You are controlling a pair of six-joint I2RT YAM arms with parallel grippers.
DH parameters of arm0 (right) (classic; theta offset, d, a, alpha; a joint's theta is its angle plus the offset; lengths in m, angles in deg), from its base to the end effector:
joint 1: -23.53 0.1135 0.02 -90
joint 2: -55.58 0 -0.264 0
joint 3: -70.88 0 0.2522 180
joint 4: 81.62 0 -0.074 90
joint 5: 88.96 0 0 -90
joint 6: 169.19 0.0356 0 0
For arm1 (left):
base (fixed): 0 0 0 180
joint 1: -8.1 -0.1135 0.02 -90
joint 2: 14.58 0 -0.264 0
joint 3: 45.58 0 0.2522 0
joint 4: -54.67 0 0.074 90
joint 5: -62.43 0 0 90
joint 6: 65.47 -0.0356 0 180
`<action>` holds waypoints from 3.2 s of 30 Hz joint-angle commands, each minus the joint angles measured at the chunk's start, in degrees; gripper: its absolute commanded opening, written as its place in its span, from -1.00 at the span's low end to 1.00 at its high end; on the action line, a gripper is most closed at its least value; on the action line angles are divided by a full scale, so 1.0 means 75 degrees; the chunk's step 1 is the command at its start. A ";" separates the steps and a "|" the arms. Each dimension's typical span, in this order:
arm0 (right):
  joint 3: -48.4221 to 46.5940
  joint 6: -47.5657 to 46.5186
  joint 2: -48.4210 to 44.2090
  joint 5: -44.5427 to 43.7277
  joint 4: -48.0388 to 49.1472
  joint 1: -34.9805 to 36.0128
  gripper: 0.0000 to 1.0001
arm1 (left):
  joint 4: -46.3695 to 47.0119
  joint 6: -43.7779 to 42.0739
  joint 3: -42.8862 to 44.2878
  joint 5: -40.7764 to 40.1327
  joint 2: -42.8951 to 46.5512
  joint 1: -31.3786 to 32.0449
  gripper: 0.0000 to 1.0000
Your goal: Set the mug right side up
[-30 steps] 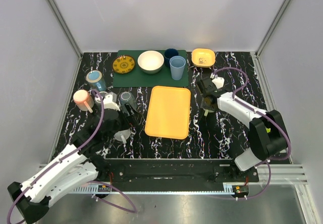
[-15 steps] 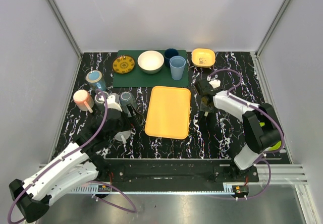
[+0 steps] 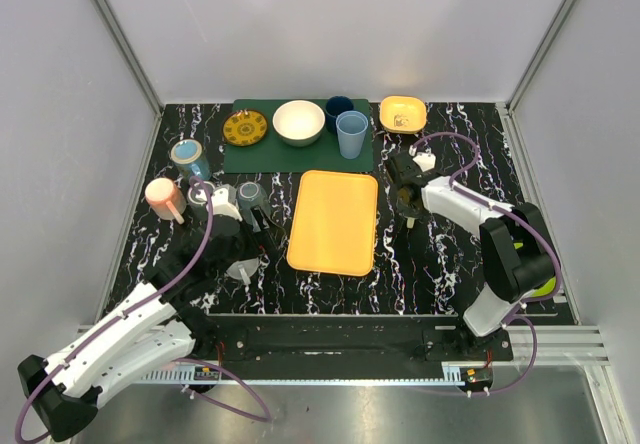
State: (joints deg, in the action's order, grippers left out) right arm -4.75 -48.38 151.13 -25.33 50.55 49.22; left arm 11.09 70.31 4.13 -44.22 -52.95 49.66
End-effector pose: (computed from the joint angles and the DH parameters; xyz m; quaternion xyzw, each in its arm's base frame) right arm 0.2977 0.1257 0.1923 0.0866 0.9524 -0.1082 0.2714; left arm 0.1203 -0.0930 0.2693 -0.1018 0.8632 -0.2383 0.4332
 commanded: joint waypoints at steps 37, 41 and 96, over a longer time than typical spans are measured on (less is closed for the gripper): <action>0.2987 0.3579 -0.6529 0.8180 0.7142 -0.0086 -1.00 | 1.2180 0.2077 -0.1641 0.4961 -0.2569 0.0376 0.98; 0.2824 0.3498 -0.6260 0.8344 0.7120 -0.0051 -1.00 | 1.2096 0.2087 -0.1184 0.4996 -0.3191 0.0611 0.97; 0.0971 -0.0217 -0.7102 0.2979 -0.0309 0.0688 1.00 | 0.0877 -0.2036 0.3500 0.0321 -0.4139 0.0611 -1.00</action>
State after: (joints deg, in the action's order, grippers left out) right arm 3.12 -47.14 99.39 9.40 55.64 53.99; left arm 41.03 63.60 19.27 -33.09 -74.92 54.45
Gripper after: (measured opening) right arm 0.994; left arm 0.188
